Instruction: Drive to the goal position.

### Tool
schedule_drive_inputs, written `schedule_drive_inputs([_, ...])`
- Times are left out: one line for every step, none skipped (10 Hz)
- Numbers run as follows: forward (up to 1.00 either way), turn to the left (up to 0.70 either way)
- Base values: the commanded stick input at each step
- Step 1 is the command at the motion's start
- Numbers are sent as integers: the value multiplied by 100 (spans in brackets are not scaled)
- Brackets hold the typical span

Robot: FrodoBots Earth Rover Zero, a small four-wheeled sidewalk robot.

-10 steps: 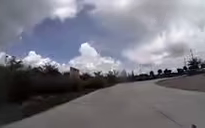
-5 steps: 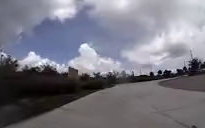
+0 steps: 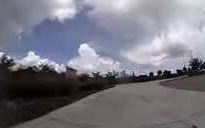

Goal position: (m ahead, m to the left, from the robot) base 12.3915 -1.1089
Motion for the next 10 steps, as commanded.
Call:
schedule_drive_inputs([85,0])
schedule_drive_inputs([85,0])
schedule_drive_inputs([85,0])
schedule_drive_inputs([85,0])
schedule_drive_inputs([85,0])
schedule_drive_inputs([85,0])
schedule_drive_inputs([85,0])
schedule_drive_inputs([85,0])
schedule_drive_inputs([85,0])
schedule_drive_inputs([85,0])
